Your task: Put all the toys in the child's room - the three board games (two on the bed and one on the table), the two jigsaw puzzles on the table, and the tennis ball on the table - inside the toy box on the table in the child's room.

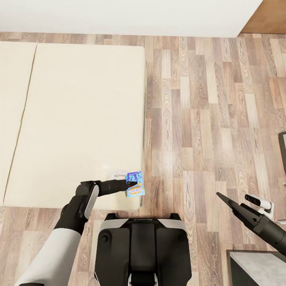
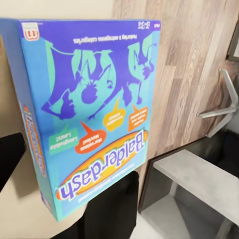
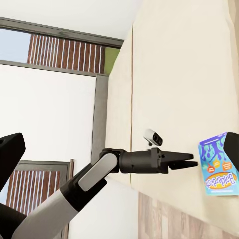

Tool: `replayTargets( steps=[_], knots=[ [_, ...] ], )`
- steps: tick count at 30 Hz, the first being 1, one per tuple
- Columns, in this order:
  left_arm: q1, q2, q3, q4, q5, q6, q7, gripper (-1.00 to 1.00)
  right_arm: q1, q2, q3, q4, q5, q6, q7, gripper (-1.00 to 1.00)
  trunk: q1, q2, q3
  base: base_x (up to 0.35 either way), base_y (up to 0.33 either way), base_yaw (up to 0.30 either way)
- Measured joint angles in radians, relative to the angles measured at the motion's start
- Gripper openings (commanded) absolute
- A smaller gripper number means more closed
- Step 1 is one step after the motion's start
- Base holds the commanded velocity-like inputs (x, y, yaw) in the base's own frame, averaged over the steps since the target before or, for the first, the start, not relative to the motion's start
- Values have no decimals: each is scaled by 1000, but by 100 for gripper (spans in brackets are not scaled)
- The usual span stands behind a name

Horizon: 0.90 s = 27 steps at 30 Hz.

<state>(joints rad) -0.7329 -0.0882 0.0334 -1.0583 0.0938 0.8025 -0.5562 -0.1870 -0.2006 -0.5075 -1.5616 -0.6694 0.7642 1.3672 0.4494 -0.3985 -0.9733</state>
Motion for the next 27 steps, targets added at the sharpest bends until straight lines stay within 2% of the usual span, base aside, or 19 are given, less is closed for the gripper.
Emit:
replayTargets(
  steps=[6,14,27],
  knots=[
    [0,-4,0,2,-2,4,27,100,0,0,0,0,0,0,0,100,0,0,0,0,0,0],
    [0,-7,0,3,-2,4,112,100,0,0,0,0,0,-1,0,100,0,0,0,0,0,0],
    [-1,-15,-2,10,-1,1,133,100,0,0,0,0,1,0,0,100,0,0,0,0,0,0]
  ],
)
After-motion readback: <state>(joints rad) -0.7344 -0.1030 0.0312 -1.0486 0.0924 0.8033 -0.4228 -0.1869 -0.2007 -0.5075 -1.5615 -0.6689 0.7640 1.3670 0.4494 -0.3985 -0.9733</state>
